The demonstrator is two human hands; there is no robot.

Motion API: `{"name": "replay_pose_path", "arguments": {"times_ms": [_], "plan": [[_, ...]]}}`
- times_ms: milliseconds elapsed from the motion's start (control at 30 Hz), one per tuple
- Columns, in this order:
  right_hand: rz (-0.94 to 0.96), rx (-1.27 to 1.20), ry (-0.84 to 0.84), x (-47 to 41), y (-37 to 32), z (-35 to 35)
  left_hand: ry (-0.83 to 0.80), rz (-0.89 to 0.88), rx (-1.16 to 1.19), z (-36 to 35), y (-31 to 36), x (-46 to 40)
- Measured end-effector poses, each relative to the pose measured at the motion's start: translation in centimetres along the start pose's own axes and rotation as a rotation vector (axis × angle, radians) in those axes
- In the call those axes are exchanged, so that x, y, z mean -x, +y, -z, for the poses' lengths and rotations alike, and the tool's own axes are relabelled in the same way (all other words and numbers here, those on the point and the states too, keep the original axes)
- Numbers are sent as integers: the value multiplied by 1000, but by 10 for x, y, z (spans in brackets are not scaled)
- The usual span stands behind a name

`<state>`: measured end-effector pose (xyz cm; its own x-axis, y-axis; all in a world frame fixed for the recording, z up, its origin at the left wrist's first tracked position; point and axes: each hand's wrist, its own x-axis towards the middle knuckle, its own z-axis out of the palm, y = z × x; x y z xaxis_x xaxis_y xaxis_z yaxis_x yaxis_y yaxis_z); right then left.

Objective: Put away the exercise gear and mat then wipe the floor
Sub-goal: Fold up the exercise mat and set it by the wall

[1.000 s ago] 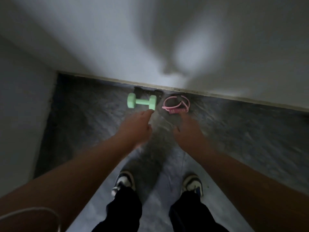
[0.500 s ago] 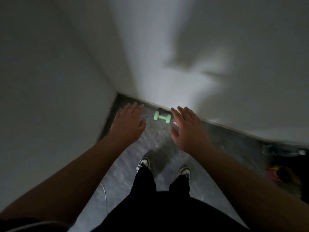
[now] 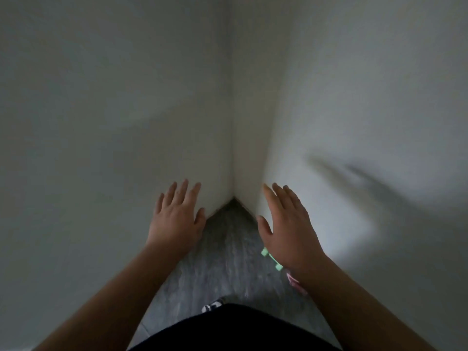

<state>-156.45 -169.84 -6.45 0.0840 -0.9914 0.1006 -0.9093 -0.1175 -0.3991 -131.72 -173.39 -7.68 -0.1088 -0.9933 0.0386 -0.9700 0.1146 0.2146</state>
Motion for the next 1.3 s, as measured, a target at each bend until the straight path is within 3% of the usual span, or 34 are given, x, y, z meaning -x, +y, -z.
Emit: {"name": "replay_pose_path", "arguments": {"times_ms": [167, 400, 567, 800, 1033, 1300], "plan": [[336, 27, -102, 8, -22, 5, 103, 360, -40, 22, -10, 104], [818, -83, -277, 87, -118, -16, 156, 772, -58, 54, -2, 305], [1145, -84, -403, 194, -197, -30, 236, 1107, -71, 59, 20, 464], [1552, -83, -549, 412, -273, -34, 346, 1527, -21, 55, 93, 702], [1696, -75, -648, 639, -304, -27, 356, 1736, -44, 40, 166, 919], [1707, -23, -750, 762, -341, -28, 409, 1800, -14, 52, 170, 1055]]}}
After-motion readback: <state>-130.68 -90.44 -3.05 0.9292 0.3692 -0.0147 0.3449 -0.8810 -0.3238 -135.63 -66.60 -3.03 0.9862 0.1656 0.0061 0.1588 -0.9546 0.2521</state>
